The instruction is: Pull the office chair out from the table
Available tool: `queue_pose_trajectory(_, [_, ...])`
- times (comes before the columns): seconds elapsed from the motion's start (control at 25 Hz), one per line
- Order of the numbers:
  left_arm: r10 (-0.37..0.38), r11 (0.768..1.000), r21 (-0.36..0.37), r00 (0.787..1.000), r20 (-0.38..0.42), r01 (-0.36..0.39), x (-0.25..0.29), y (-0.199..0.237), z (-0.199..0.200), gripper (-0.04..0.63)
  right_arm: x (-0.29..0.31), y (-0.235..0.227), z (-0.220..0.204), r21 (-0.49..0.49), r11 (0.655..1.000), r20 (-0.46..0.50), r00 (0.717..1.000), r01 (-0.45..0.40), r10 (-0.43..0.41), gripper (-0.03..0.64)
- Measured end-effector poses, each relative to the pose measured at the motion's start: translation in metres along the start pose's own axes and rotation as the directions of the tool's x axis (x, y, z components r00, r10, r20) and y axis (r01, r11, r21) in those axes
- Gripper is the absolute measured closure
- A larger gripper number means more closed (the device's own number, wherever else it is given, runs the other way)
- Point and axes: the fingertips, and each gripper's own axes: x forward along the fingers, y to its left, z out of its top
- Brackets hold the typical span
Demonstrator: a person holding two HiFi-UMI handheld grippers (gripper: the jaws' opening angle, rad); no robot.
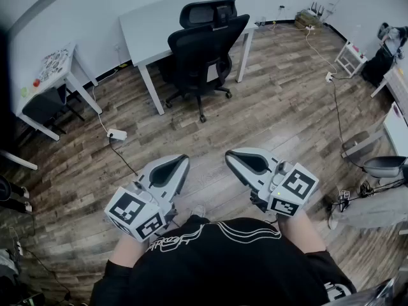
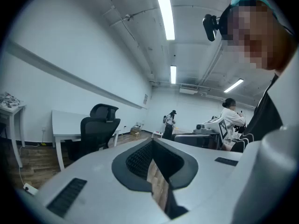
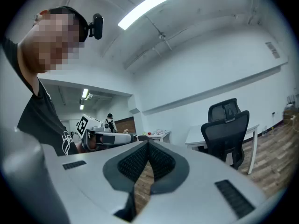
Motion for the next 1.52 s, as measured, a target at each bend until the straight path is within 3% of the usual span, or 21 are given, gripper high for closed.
queue_pose_trajectory(0.28, [0.001, 1.0, -0.011, 1.0, -0.016, -0.002, 0.003, 0.048, 0.006, 0.588, 0.041, -0.017, 0.002, 0.043, 0.999, 0.014, 1.0, 0.007, -0.008, 0.581])
queue_pose_trajectory(0.64, [-0.069, 0.997, 0.023, 0.998, -0.001, 0.069, 0.005, 0.101, 0.034, 0.588, 0.095, -0.037, 0.024, 0.047, 0.995, 0.028, 0.996, 0.085, -0.086, 0.58])
queue_pose_trajectory(0.92, [-0.106, 0.994, 0.018, 0.994, 0.028, 0.105, 0.002, 0.129, 0.036, 0.589, 0.121, -0.023, 0.024, 0.029, 0.999, 0.007, 1.0, 0.021, -0.022, 0.581])
queue_pose_trajectory(1.04, [-0.111, 0.994, -0.003, 0.993, 0.043, 0.111, 0.002, 0.139, 0.035, 0.589, 0.129, -0.026, 0.016, 0.018, 0.999, -0.022, 0.999, 0.047, -0.046, 0.581])
queue_pose_trajectory(1.2, [-0.077, 0.997, 0.0, 0.997, 0.007, 0.077, 0.014, 0.151, 0.023, 0.589, 0.12, -0.04, 0.014, 0.088, 0.994, 0.0, 0.998, 0.068, -0.068, 0.58])
queue_pose_trajectory(1.4, [-0.11, 0.991, 0.067, 0.992, -0.066, 0.114, 0.049, 0.135, 0.006, 0.589, 0.101, -0.072, 0.003, 0.187, 0.981, 0.026, 0.998, 0.055, -0.061, 0.581])
queue_pose_trajectory(1.52, [-0.107, 0.99, 0.079, 0.989, -0.097, 0.115, 0.082, 0.13, -0.001, 0.589, 0.09, -0.1, -0.004, 0.175, 0.982, 0.011, 0.997, 0.07, -0.073, 0.581])
